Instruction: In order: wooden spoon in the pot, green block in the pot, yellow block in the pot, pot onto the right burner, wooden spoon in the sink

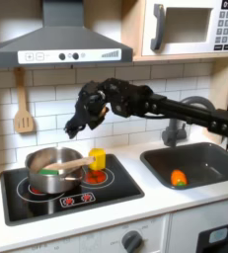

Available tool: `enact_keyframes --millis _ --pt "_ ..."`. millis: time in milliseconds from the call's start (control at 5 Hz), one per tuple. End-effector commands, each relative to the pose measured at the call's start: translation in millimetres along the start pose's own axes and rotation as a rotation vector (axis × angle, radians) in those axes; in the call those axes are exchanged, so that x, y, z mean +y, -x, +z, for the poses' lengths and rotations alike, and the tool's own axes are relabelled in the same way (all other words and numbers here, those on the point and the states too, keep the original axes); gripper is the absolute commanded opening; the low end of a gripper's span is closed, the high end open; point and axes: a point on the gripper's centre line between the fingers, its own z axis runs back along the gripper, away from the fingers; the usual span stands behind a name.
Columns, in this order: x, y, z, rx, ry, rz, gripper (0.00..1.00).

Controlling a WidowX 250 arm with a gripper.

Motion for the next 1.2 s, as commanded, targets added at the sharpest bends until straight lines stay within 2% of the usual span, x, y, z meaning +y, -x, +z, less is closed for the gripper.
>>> enact_keyframes --millis 0,400,1000 --pt "-23.6 12 -35.2 0.125 0.120 -0.012 1.00" --pt "-39.2 20 -46.7 0.166 0.157 -0.041 1.00" --pt "-41.9 35 -54.2 0.223 0.163 -0.045 1.00"
